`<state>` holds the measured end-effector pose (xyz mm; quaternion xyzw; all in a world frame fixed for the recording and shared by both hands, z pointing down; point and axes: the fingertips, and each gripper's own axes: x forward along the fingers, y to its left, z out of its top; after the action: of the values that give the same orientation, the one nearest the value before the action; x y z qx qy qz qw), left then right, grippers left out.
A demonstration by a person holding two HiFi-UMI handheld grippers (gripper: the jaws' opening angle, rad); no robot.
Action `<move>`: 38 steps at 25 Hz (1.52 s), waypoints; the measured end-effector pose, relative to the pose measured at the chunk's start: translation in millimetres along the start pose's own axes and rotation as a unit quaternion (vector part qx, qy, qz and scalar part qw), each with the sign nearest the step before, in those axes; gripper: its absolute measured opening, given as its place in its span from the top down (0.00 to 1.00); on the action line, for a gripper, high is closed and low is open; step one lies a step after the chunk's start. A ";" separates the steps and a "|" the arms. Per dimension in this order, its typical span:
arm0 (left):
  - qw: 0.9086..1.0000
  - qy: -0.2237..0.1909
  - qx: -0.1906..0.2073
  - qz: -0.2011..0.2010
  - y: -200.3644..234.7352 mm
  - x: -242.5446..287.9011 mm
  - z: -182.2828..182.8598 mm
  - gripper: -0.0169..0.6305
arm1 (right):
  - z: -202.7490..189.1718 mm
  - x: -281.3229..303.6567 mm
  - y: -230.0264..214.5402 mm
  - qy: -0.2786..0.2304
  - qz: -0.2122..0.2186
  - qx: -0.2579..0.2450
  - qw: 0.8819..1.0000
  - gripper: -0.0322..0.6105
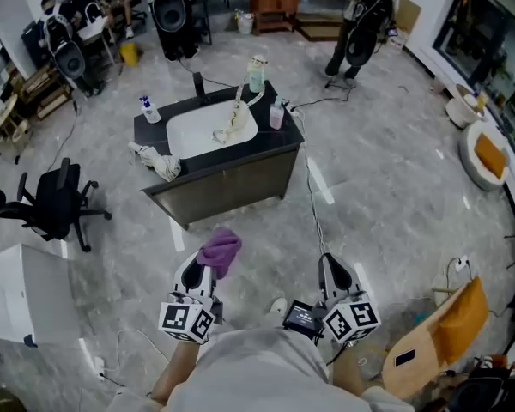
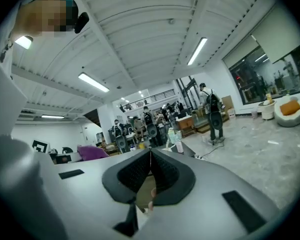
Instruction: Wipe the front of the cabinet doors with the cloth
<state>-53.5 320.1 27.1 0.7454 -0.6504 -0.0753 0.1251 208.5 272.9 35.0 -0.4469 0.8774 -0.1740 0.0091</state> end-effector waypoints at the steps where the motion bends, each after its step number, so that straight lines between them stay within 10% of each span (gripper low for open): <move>1: 1.000 0.000 0.004 0.016 -1.4 1.0 -0.9 0.89 | 0.1 9.4 -4.0 0.008 0.019 0.000 1.000 0.91; 12: 0.990 0.010 -0.009 0.142 55.0 -18.8 -8.2 0.89 | -13.6 94.7 13.0 0.060 0.111 0.006 0.992 0.91; 28: 0.998 0.068 0.006 -0.012 201.2 118.4 -15.1 0.89 | -42.2 224.0 47.4 0.094 0.017 -0.037 0.995 0.91; 38: 0.989 0.147 0.004 0.007 245.2 181.6 -145.3 0.89 | -148.4 299.3 -9.4 0.152 0.039 -0.047 0.986 0.91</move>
<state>-220.7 123.4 245.1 0.7445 -0.6302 0.0386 0.2170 10.7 76.3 219.1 -0.3809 0.8924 -0.1981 -0.1389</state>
